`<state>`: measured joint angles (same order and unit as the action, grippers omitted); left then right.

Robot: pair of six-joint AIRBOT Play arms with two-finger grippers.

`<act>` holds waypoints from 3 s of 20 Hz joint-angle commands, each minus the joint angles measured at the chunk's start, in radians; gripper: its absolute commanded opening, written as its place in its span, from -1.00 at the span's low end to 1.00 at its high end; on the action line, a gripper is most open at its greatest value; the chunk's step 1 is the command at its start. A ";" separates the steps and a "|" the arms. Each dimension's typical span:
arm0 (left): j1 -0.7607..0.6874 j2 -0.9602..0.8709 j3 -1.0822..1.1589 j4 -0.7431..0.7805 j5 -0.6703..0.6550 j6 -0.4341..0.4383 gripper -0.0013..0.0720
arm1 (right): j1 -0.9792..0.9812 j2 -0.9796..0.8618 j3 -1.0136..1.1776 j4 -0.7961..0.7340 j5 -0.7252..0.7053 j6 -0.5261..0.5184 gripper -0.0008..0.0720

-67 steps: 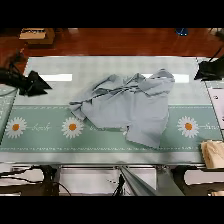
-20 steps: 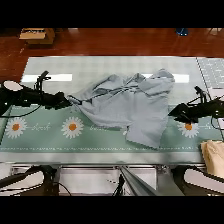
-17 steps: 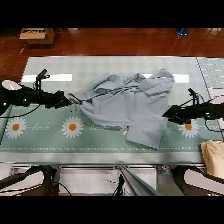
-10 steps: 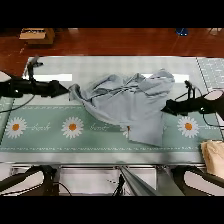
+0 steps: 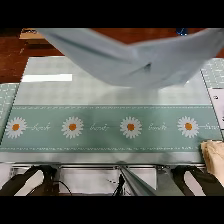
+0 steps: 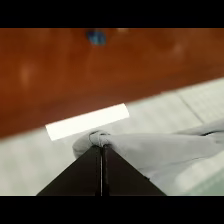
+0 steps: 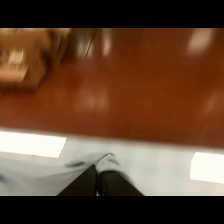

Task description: Fold the shirts.

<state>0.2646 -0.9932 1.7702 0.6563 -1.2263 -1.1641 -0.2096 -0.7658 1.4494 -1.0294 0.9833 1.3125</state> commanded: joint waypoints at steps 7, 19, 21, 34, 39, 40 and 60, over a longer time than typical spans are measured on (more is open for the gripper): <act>0.116 0.280 0.236 0.298 0.043 -0.179 -0.92 | 0.001 0.152 0.386 -0.243 -0.045 0.298 -0.89; 0.065 0.359 0.113 0.377 -0.371 -0.326 -0.92 | 0.001 0.085 0.489 -0.499 0.660 0.212 -0.89; 0.065 0.359 -0.002 0.367 -0.398 -0.326 -0.92 | 0.001 0.003 0.489 -0.466 0.750 0.177 -0.89; -0.001 -0.026 -0.658 0.187 0.185 -0.129 -0.91 | 0.117 -0.764 0.489 -0.315 0.413 0.132 -0.89; -0.068 -0.271 -0.657 0.068 0.442 -0.047 -0.91 | 0.129 -0.890 0.489 -0.312 0.173 0.229 -0.89; -0.079 -0.304 -0.657 0.068 0.469 -0.047 -0.91 | 0.130 -0.910 0.489 -0.311 0.143 0.249 -0.89; 0.270 -0.414 -0.690 0.272 -0.351 -0.126 0.29 | -0.153 -0.835 0.321 -0.259 0.747 0.069 0.29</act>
<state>0.4538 -1.4506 1.1919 0.8902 -1.4063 -1.2873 -0.2676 -1.6630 1.8618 -1.3594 1.6035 1.4017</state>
